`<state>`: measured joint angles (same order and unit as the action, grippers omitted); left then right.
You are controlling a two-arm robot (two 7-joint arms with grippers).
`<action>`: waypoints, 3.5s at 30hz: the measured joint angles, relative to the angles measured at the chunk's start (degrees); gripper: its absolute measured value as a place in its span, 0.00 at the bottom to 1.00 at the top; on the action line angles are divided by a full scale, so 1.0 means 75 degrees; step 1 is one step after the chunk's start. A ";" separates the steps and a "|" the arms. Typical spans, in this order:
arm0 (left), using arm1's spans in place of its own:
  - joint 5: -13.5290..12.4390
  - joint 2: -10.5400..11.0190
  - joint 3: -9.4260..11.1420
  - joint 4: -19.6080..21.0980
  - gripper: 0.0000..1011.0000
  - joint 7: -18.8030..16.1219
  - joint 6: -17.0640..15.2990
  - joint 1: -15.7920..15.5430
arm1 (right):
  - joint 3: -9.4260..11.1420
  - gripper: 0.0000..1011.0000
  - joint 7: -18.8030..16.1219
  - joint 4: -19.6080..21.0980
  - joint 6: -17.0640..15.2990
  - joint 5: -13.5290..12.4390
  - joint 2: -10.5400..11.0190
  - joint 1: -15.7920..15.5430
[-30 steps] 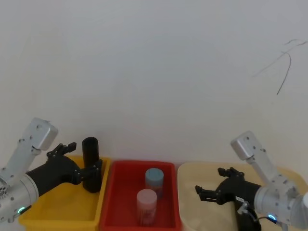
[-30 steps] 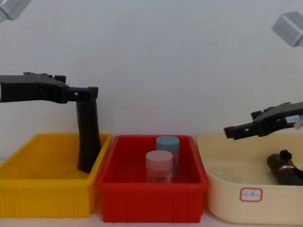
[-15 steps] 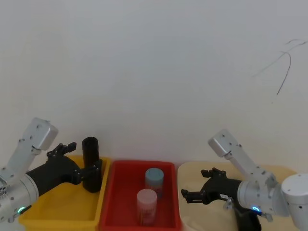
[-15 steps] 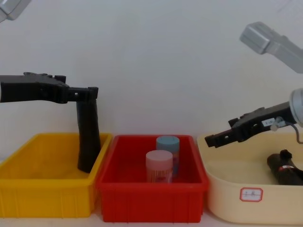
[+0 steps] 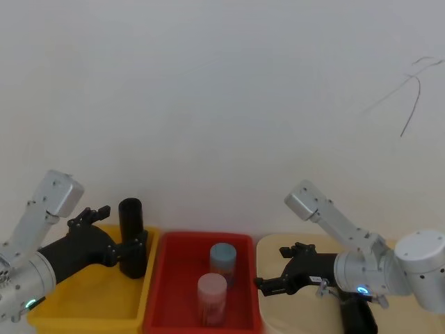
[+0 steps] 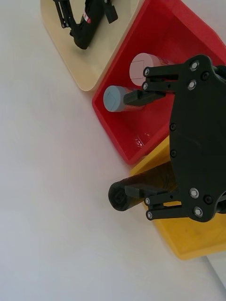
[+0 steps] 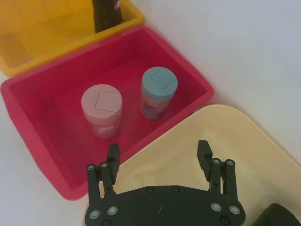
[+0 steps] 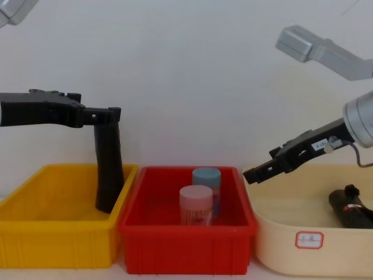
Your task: Pick up the garbage bag with the one hand and transfer it to the other hand.
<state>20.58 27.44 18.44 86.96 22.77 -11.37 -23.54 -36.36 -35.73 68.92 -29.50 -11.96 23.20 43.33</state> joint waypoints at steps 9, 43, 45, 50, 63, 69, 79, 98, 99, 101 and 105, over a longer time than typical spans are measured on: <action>0.0000 0.0000 0.0000 0.0000 0.99 0.0000 0.0000 0.0000 | -0.0313 0.99 -0.0433 -0.0390 -0.0250 0.0069 -0.0129 0.0442; 0.0000 0.0000 0.0000 0.0000 0.99 0.0000 0.0001 0.0000 | -0.0846 0.99 -0.0950 -0.1383 -0.0200 0.0123 -0.0577 0.1226; 0.0000 0.0000 0.0000 0.0001 0.99 -0.0001 0.0001 0.0000 | -0.0852 0.99 -0.0954 -0.1391 -0.0198 0.0122 -0.0581 0.1234; 0.0000 0.0000 0.0000 0.0001 0.99 0.0000 0.0000 0.0000 | -0.0862 0.99 -0.0961 -0.1406 -0.0192 0.0120 -0.0587 0.1251; 0.0000 0.0000 0.0000 0.0001 0.99 0.0000 0.0001 0.0000 | -0.0745 0.99 -0.0928 -0.1225 -0.0115 -0.0033 -0.0544 0.1197; 0.0000 0.0000 0.0000 0.0000 0.99 -0.0001 0.0001 0.0000 | -0.0697 0.99 -0.0910 -0.1149 -0.0072 -0.0128 -0.0556 0.1208; 0.0000 0.0000 0.0000 0.0000 0.99 0.0000 0.0001 0.0000 | -0.0888 0.99 -0.1106 -0.1310 -0.0077 -0.0167 -0.0698 0.1357; 0.0001 0.0000 -0.0001 0.0000 0.99 0.0000 0.0001 0.0000 | -0.1592 0.99 -0.1676 -0.2310 0.0096 -0.0026 -0.1399 0.1811; 0.0000 0.0000 -0.0001 0.0000 0.99 0.0000 0.0001 0.0000 | -0.1611 0.99 -0.1685 -0.2352 0.0107 -0.0017 -0.1426 0.1831; 0.0000 0.0000 -0.0001 0.0000 0.99 0.0000 0.0001 0.0000 | -0.1637 0.99 -0.1693 -0.2411 0.0123 0.0003 -0.1463 0.1858; 0.0001 0.0000 -0.0001 0.0000 0.99 0.0000 0.0001 0.0000 | -0.1699 0.99 -0.1707 -0.2594 0.0158 0.0063 -0.1565 0.1932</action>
<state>20.58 27.44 18.44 86.96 22.77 -11.36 -23.54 -49.11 -48.53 49.47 -28.31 -11.49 11.47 57.83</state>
